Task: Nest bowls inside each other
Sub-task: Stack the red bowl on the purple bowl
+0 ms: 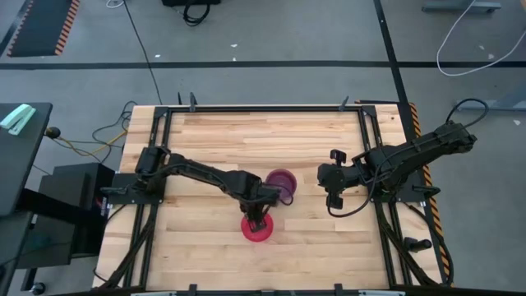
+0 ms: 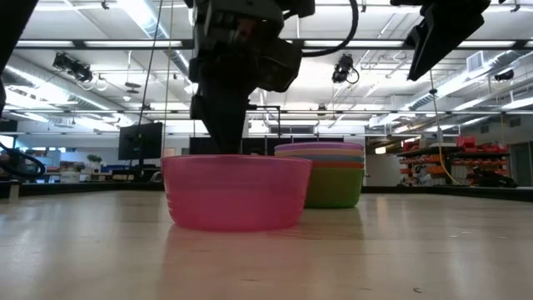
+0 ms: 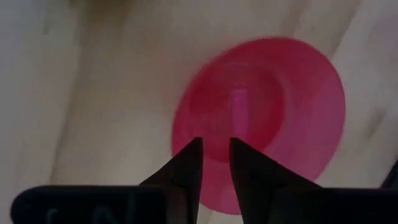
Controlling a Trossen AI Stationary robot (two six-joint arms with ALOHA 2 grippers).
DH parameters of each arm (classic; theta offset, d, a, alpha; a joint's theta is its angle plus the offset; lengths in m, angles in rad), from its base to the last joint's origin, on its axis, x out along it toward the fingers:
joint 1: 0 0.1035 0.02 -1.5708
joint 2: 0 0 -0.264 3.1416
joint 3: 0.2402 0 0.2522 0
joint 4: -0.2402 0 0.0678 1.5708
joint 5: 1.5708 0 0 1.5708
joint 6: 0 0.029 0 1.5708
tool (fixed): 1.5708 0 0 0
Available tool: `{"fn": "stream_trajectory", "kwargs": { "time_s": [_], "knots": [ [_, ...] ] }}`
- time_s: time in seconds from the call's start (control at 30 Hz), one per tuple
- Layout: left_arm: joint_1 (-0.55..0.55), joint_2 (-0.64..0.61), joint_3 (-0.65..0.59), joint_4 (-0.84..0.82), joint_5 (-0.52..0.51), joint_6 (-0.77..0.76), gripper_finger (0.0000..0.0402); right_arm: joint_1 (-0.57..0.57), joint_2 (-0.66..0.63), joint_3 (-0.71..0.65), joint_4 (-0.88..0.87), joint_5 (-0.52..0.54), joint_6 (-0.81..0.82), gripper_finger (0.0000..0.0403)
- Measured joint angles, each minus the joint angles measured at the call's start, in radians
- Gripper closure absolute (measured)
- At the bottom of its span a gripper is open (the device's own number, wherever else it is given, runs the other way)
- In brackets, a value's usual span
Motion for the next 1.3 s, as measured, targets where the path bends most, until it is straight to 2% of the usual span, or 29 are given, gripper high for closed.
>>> {"fn": "stream_trajectory", "kwargs": {
  "time_s": [0.27,0.97,1.1,1.3],
  "knots": [
    [0.007,0.008,-0.003,-0.05,-0.103,-0.002,0.0314,0.0,0.0,0.0,0.006,0.0,0.0,0.0298],
    [0.02,0.069,-0.004,-0.05,-0.077,0.004,0.0314,0.0,-0.001,0.0,0.006,0.0,-0.001,0.0299],
    [0.02,0.069,-0.004,-0.05,-0.077,0.01,0.0335,0.0,-0.001,0.0,0.006,0.0,-0.003,0.0299],
    [0.022,0.066,-0.003,-0.048,-0.084,0.024,0.0391,0.0,-0.001,0.0,0.006,0.0,-0.009,0.0299]
  ]
}}
